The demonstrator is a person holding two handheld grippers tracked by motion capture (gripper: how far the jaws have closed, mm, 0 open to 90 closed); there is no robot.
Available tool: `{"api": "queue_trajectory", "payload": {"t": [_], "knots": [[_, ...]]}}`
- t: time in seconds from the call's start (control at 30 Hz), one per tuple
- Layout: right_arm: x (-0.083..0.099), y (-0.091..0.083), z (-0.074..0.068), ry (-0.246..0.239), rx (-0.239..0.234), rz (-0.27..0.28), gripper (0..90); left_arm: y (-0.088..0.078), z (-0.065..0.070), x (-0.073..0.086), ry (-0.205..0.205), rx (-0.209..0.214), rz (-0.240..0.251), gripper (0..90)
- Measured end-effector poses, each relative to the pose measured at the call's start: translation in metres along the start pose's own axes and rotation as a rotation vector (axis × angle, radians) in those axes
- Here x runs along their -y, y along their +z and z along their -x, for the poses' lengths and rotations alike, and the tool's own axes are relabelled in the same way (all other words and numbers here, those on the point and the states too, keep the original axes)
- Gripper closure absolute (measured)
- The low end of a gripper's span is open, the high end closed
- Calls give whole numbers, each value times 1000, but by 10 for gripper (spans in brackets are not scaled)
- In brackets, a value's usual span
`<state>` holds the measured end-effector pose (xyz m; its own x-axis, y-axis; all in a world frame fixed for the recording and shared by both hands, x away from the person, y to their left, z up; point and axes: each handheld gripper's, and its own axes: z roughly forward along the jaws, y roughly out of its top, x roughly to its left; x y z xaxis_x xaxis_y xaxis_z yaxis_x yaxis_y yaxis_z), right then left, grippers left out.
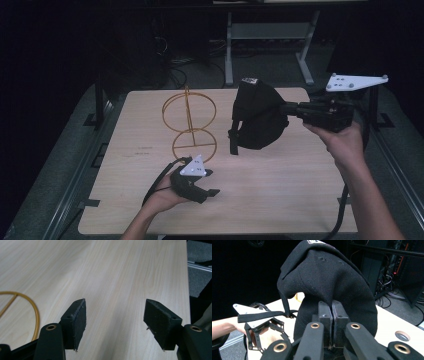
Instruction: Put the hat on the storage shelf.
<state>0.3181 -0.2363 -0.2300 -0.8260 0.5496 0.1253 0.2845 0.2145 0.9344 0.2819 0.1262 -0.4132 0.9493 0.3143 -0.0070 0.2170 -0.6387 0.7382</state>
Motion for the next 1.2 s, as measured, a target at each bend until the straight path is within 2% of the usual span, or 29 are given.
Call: {"api": "queue_trajectory", "payload": {"t": [0.13, 0.3, 0.43, 0.7, 0.83, 1.2], "knots": [[-10, 9, -1, -12, -15, 2, 879, 0, -2, 2, 4, -5, 0, 344], [-24, 21, -5, -32, -33, 2, 880, -1, -1, 1, -18, 1, 11, 344], [-35, 31, -8, -49, -43, -4, 880, 2, -1, 2, 1, -5, -3, 344], [-55, 51, -12, -59, -74, 9, 880, 2, 0, 2, 11, -8, -7, 344], [-70, 68, -18, -75, -96, 1, 880, 3, 0, 2, 7, -5, -4, 345], [-93, 104, -25, -92, -129, -33, 879, 1, -1, 2, 14, -2, 9, 344]]}}
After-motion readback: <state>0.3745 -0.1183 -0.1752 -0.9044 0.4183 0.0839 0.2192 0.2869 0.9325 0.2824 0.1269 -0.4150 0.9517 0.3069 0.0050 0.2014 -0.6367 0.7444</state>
